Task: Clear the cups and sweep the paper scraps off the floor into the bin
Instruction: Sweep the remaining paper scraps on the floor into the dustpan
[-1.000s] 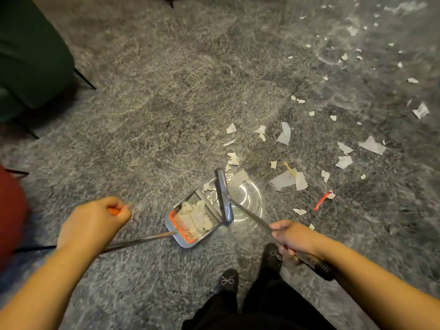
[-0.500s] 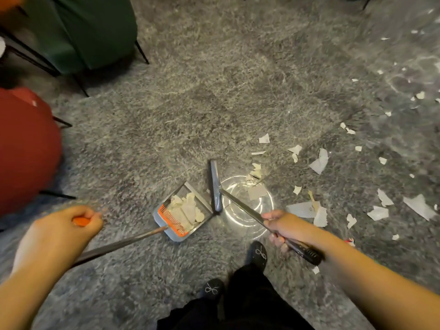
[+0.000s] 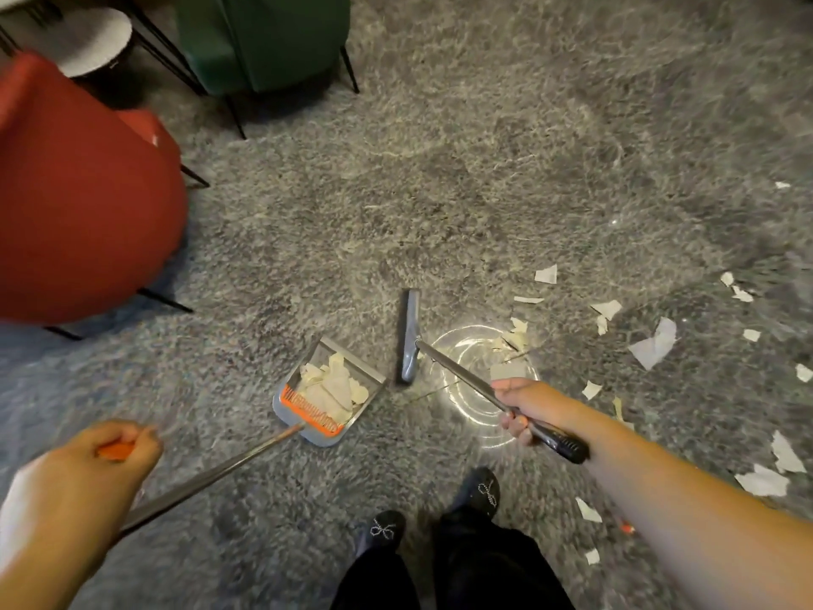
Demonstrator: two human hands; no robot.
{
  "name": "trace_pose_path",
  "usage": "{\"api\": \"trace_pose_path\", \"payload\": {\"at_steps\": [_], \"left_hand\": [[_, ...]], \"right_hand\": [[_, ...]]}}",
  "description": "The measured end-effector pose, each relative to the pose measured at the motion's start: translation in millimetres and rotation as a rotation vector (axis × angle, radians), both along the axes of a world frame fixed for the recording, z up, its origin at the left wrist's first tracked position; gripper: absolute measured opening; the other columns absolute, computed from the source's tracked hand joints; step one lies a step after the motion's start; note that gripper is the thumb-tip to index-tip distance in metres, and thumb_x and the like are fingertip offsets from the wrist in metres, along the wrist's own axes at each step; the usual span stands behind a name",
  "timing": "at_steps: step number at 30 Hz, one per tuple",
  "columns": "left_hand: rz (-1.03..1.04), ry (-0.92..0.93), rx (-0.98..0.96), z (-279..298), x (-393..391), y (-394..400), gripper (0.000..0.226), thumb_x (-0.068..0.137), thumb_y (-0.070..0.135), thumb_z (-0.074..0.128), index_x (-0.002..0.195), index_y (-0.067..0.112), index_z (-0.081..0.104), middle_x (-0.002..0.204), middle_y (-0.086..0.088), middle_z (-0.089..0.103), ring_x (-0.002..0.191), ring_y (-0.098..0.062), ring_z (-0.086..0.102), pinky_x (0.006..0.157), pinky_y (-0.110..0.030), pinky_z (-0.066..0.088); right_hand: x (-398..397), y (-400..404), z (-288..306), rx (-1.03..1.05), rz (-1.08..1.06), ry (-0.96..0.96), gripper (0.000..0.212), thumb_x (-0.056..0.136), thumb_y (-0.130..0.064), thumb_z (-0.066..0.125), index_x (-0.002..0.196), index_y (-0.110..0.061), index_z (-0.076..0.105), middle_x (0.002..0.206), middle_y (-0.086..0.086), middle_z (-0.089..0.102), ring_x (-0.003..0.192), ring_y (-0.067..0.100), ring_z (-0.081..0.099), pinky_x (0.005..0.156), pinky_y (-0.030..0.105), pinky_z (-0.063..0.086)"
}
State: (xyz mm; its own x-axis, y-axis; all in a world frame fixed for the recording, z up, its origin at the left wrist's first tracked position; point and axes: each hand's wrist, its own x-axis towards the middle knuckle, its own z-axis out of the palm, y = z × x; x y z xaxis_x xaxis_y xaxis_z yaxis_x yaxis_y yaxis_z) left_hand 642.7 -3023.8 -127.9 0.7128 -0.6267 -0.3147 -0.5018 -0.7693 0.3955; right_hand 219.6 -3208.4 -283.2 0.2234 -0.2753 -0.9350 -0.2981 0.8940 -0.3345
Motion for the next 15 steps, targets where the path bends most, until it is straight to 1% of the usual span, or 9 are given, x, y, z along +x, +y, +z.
{"api": "trace_pose_path", "payload": {"at_steps": [2,5,8,11,13,15], "left_hand": [[0.023,-0.009,-0.001,-3,-4,3,0.047,0.063,0.069,0.052,0.072,0.023,0.059,0.07,-0.009,0.06,0.068,-0.032,0.057,0.077,-0.055,0.052],[0.044,-0.021,0.007,-8,-8,-1,0.041,0.065,0.068,0.053,0.074,0.029,0.062,0.067,-0.01,0.062,0.07,-0.038,0.063,0.075,-0.056,0.055],[0.047,-0.052,0.0,-7,-26,-24,0.031,0.065,0.059,0.051,0.07,0.032,0.064,0.052,-0.005,0.06,0.055,-0.036,0.062,0.068,-0.053,0.057],[0.003,-0.095,0.002,-7,-47,-49,0.026,0.065,0.06,0.049,0.072,0.04,0.063,0.046,-0.003,0.059,0.051,-0.031,0.061,0.065,-0.048,0.056],[-0.028,-0.12,0.001,-9,-59,-64,0.026,0.065,0.063,0.048,0.076,0.044,0.063,0.052,-0.003,0.063,0.054,-0.031,0.062,0.065,-0.046,0.056],[-0.064,-0.128,0.005,-11,-70,-79,0.03,0.063,0.065,0.048,0.079,0.045,0.063,0.061,-0.004,0.066,0.061,-0.033,0.062,0.068,-0.047,0.057]], "right_hand": [[-5,-6,-10,0.008,0.006,0.01,0.034,0.101,-0.01,0.042,0.132,-0.022,0.044,0.064,0.009,0.049,0.036,0.008,0.037,0.032,0.018,0.034],[-16,-9,-20,0.039,-0.074,0.001,0.035,0.101,-0.01,0.042,0.133,-0.024,0.045,0.059,0.008,0.05,0.036,0.008,0.037,0.034,0.017,0.033],[-35,-6,-22,0.044,-0.099,0.033,0.034,0.101,-0.013,0.043,0.132,-0.026,0.046,0.059,0.008,0.051,0.037,0.009,0.037,0.035,0.017,0.032],[-58,-2,-21,0.058,-0.166,0.041,0.033,0.101,-0.013,0.043,0.132,-0.024,0.046,0.061,0.009,0.051,0.037,0.009,0.038,0.034,0.018,0.033],[-80,2,-17,0.065,-0.209,0.05,0.033,0.101,-0.014,0.042,0.132,-0.023,0.047,0.059,0.007,0.05,0.036,0.009,0.038,0.032,0.018,0.033],[-103,8,-15,0.071,-0.228,0.067,0.034,0.103,-0.015,0.039,0.134,-0.024,0.046,0.054,0.005,0.049,0.034,0.008,0.037,0.032,0.017,0.032]]}}
